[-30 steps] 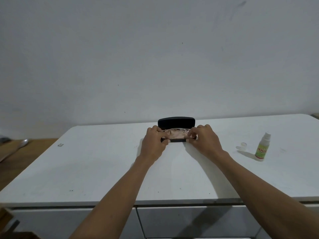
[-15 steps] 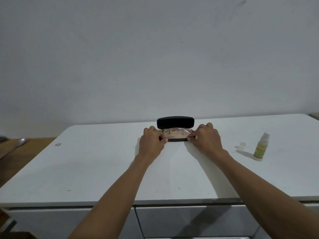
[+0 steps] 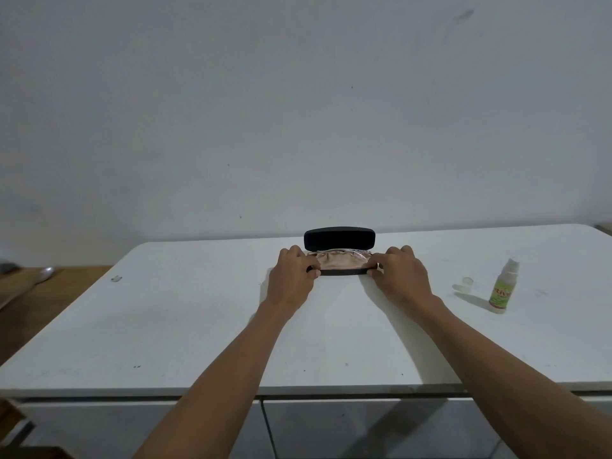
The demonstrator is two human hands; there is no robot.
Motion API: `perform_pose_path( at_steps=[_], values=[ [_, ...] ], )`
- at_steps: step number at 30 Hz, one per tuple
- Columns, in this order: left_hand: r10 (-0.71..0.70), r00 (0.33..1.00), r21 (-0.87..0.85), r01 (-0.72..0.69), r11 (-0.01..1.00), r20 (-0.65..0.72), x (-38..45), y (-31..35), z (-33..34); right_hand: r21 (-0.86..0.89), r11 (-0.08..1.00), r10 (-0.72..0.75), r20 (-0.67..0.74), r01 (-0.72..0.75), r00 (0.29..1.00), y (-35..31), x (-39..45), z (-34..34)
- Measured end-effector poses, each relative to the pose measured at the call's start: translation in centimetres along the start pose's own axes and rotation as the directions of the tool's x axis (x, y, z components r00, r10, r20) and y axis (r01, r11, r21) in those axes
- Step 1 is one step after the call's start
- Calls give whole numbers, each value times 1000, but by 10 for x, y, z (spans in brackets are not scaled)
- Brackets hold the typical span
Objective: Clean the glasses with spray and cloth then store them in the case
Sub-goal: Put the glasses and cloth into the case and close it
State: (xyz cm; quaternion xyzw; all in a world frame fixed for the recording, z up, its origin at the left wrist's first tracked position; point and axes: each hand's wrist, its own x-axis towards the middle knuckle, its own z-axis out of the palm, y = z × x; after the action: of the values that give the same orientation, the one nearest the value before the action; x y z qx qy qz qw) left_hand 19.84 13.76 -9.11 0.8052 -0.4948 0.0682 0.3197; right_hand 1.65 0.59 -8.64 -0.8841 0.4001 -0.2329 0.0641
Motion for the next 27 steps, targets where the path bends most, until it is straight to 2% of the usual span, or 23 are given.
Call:
perform_pose_path(
  at_steps=[9,16,18,19,22,24,27],
  values=[
    [-33,999,2,33,999,-34,1,1,0,-200,980,0,1,0,1000,-5,1,-2],
    [45,999,311,-41,949,-5,0,4,0,-251,966,65,-13,-66,998,-10,-3,0],
    [53,999,313,-52,948,6,-1,4,-1,-172,978,123,17,-118,992,-11,-3,-2],
    [41,999,275,-41,961,9,-3,4,-2,-76,983,172,44,-169,984,-11,-3,-4],
    [-65,998,17,65,998,13,-7,1,-8,268,897,319,158,-352,934,-10,3,-12],
    [-125,992,-113,128,985,36,-8,0,-12,354,848,346,194,-394,918,-9,5,-17],
    [-145,988,-188,151,971,46,-7,-4,-16,416,812,365,184,-408,913,-9,8,-20]
  ],
)
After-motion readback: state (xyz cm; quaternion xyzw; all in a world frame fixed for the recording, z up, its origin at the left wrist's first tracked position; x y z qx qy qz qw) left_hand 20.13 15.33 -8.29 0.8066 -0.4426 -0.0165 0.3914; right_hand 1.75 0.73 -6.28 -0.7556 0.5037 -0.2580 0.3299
